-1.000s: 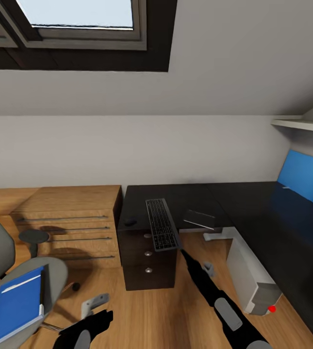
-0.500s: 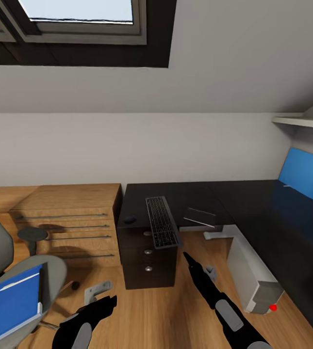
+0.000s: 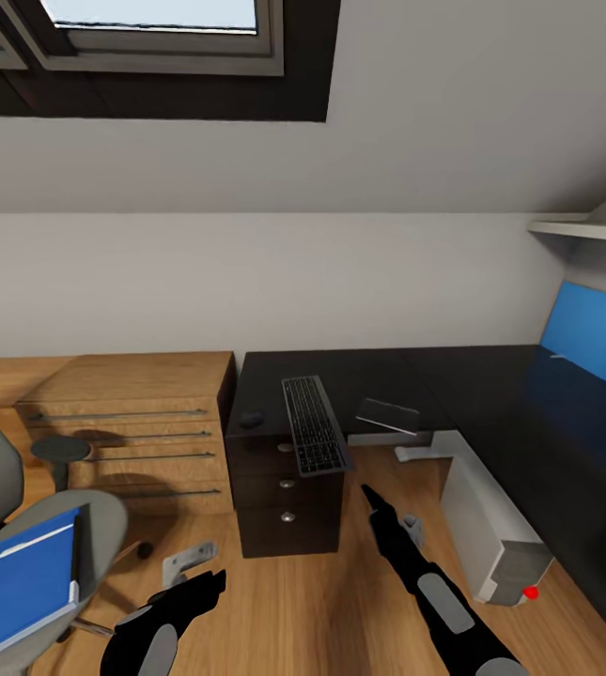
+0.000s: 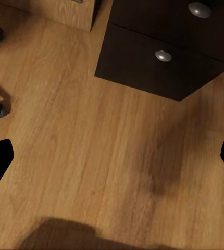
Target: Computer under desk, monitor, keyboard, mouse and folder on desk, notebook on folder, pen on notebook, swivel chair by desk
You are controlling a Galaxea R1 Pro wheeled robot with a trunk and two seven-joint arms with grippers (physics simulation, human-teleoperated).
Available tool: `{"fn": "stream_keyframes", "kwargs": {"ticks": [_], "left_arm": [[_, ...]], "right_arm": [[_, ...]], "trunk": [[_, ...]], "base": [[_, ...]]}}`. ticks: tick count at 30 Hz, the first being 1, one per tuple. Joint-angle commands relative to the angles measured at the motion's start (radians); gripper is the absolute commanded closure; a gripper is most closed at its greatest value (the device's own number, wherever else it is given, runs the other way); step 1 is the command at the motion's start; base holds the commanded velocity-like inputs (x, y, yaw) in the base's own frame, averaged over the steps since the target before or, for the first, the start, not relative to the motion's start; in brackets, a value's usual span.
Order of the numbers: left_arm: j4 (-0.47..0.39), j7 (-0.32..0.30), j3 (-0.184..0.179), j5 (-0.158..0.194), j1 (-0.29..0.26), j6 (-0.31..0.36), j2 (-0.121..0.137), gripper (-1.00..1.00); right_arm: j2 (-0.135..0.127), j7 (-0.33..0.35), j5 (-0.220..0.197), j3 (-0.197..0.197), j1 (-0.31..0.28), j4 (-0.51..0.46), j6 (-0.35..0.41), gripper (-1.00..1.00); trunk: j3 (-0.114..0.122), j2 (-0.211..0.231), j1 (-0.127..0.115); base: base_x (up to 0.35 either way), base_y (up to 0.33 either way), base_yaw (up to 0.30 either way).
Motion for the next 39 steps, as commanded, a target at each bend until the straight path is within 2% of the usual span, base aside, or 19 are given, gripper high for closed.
{"fn": "stream_keyframes", "kwargs": {"ticks": [1, 3, 6, 9, 23, 29, 39], "left_arm": [[-0.001, 0.010, -0.001, 0.011, -0.001, 0.002, 0.000, -1.00], [-0.001, 0.010, -0.001, 0.010, -0.001, 0.001, 0.000, -1.00], [-0.001, 0.010, -0.001, 0.010, -0.001, 0.001, 0.000, -1.00], [0.000, 0.010, -0.001, 0.010, -0.001, 0.001, 0.000, -1.00], [-0.001, 0.010, -0.001, 0.010, -0.001, 0.002, 0.000, -1.00], [-0.001, 0.010, -0.001, 0.010, -0.001, 0.002, 0.000, -1.00], [-0.001, 0.010, 0.001, 0.009, -0.001, 0.002, 0.000, -1.00]], "right_arm": [[0.000, 0.002, -0.027, 0.001, -0.001, -0.001, 0.018, -1.00], [-0.002, 0.001, -0.140, 0.001, -0.001, -0.004, 0.127, -1.00], [-0.005, -0.003, -0.198, -0.001, -0.001, -0.006, 0.201, -1.00], [-0.003, -0.002, -0.220, 0.000, -0.001, -0.007, 0.229, -1.00], [-0.005, 0.006, -0.226, 0.006, -0.001, -0.010, 0.243, -1.00], [-0.010, 0.003, -0.224, 0.009, 0.007, -0.083, 0.245, -1.00], [-0.015, -0.004, -0.218, 0.009, 0.022, -0.131, 0.241, -1.00]], "trunk": [[-0.004, -0.008, 0.004], [-0.011, -0.022, 0.012], [-0.020, -0.043, 0.023], [-0.029, -0.064, 0.035], [-0.073, -0.162, 0.088], [-0.092, -0.204, 0.111], [-0.123, -0.274, 0.150]], "base": [[0.000, 0.000, 0.000], [0.000, 0.000, 0.000], [0.000, 0.000, 0.000], [0.000, 0.000, 0.000], [0.000, 0.000, 0.000], [0.000, 0.000, 0.000], [0.000, 0.000, 0.000]]}}
